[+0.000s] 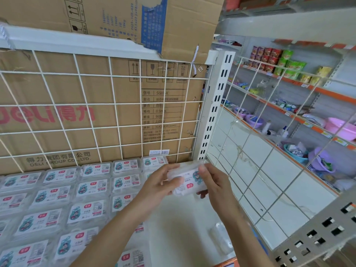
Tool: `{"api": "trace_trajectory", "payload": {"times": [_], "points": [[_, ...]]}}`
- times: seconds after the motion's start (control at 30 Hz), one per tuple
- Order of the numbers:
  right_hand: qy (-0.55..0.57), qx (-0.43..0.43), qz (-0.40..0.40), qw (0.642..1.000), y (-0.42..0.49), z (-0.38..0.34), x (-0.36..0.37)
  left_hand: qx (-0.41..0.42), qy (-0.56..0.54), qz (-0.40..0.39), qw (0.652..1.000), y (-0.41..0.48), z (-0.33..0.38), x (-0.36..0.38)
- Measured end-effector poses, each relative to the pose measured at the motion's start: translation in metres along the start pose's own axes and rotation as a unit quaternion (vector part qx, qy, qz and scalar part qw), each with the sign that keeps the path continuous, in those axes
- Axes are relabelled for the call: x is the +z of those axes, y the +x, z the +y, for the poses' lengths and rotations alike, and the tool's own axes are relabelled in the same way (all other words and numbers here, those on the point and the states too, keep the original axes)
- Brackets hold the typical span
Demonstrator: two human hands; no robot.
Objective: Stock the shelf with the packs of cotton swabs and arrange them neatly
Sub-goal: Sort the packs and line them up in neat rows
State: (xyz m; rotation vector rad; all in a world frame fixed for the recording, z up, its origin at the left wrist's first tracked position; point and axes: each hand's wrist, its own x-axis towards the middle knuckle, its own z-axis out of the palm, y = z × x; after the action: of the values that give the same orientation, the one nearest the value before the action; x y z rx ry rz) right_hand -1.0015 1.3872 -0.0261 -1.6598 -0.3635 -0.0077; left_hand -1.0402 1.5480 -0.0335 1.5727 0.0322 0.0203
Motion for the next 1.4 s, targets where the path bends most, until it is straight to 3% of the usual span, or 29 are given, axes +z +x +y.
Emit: {"api": "trace_trajectory", "payload": {"times": [0.07,0.13,0.2,0.27,0.37,0.47,0.53,0.6,0.67,0.7,0.77,0.83,0.9,1.1,1.2,1.4], "points": [[0.009,0.031,0.026,0.999,0.002,0.011,-0.003,0.006,-0.027,0.013,1.0,-0.002,0.001,-0.001],[-0.125,0.062,0.052,0.989,0.009,0.029,-0.015,0.0,-0.04,0.04,0.998,-0.004,0.0,-0.007],[-0.408,0.101,0.003,0.908,0.015,0.046,-0.026,-0.013,-0.051,0.066,0.996,-0.008,-0.003,-0.016],[-0.542,0.115,-0.044,0.831,0.017,0.058,-0.028,-0.028,-0.053,0.087,0.994,-0.013,-0.005,-0.023],[-0.6,0.1,-0.051,0.792,0.015,0.065,-0.018,-0.044,-0.056,0.111,0.991,-0.02,-0.007,-0.029],[-0.604,0.093,-0.026,0.791,0.012,0.067,-0.01,-0.055,-0.048,0.127,0.989,-0.024,-0.008,-0.032],[-0.579,0.087,-0.026,0.81,0.01,0.066,-0.005,-0.052,-0.042,0.137,0.988,-0.026,-0.007,-0.035],[-0.468,0.1,-0.01,0.878,0.009,0.06,-0.002,-0.051,-0.033,0.145,0.988,-0.027,-0.007,-0.035],[-0.165,0.16,0.026,0.973,0.011,0.044,-0.002,-0.057,-0.04,0.16,0.985,-0.028,-0.007,-0.036],[0.007,0.191,0.031,0.981,0.013,0.037,-0.003,-0.062,-0.047,0.172,0.982,-0.028,-0.008,-0.037],[0.269,0.252,-0.003,0.93,0.014,0.026,-0.007,-0.077,-0.066,0.189,0.977,-0.029,-0.009,-0.038],[0.393,0.278,-0.049,0.875,0.013,0.017,-0.006,-0.083,-0.086,0.189,0.975,-0.03,-0.008,-0.04],[0.441,0.267,-0.068,0.854,0.011,0.011,-0.001,-0.081,-0.111,0.185,0.973,-0.031,-0.007,-0.041],[0.375,0.253,-0.007,0.892,0.008,0.003,0.013,-0.085,-0.137,0.188,0.969,-0.033,-0.005,-0.042],[0.377,0.242,0.017,0.894,0.005,0.003,0.013,-0.096,-0.152,0.207,0.962,-0.032,-0.005,-0.042],[0.377,0.16,-0.059,0.91,-0.006,-0.002,0.036,-0.069,-0.214,0.199,0.954,-0.033,-0.004,-0.038]]}}
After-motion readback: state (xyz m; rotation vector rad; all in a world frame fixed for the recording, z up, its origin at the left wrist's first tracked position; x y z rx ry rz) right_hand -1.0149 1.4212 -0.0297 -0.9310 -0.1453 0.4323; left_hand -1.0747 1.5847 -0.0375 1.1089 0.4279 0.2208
